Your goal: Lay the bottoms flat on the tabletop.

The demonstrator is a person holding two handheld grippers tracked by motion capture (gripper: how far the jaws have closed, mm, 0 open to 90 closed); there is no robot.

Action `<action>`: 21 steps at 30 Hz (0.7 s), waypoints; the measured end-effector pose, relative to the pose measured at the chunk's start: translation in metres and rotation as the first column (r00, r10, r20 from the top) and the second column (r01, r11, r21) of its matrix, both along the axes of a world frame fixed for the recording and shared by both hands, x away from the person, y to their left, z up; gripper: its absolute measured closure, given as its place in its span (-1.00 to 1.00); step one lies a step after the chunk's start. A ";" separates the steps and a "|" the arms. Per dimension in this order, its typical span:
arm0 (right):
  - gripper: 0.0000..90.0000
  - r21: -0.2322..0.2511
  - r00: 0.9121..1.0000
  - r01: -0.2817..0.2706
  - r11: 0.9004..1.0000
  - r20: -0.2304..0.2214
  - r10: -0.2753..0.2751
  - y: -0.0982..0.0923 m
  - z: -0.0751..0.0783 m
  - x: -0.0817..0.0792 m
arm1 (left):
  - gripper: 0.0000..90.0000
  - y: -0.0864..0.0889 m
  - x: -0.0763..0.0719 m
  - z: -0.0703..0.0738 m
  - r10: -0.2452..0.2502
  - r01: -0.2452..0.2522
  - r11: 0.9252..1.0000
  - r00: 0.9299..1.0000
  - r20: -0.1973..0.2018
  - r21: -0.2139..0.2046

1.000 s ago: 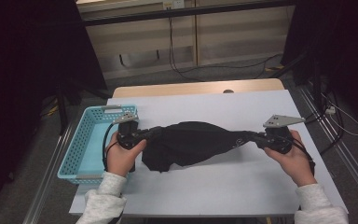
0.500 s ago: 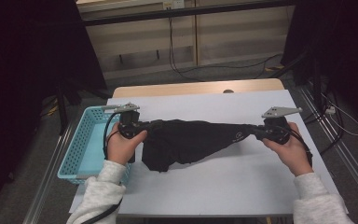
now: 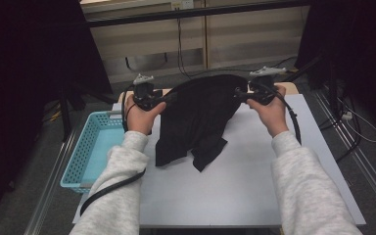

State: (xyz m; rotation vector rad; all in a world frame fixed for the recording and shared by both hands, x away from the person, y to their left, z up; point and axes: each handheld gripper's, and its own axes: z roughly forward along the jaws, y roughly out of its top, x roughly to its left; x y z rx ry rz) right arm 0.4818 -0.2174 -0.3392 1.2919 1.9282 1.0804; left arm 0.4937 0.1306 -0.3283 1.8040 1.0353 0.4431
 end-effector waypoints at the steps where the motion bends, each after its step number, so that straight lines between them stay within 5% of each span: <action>1: -0.11 -0.009 1.000 -0.026 1.000 -0.008 0.026 0.006 -0.004 -0.007 | -0.36 0.001 -0.004 -0.005 -0.016 0.016 1.000 1.000 -0.012 -0.005; 3: -0.25 -0.017 0.996 -0.085 0.996 -0.019 0.085 0.012 -0.018 -0.024 | -0.39 0.004 -0.020 -0.022 -0.059 0.059 0.998 0.997 -0.051 0.003; 8: -0.33 -0.051 0.988 -0.137 0.989 -0.076 0.133 0.019 -0.057 -0.068 | -0.47 0.006 -0.059 -0.057 -0.103 0.107 0.994 0.988 -0.118 0.031; 13: -0.35 -0.087 0.980 -0.172 0.981 -0.112 0.162 0.025 -0.087 -0.106 | -0.53 0.007 -0.081 -0.077 -0.127 0.137 0.989 0.980 -0.151 0.055; 21: -0.37 -0.081 0.974 -0.199 0.977 -0.127 0.188 0.034 -0.106 -0.122 | -0.59 0.010 -0.094 -0.092 -0.160 0.173 0.982 0.975 -0.153 0.077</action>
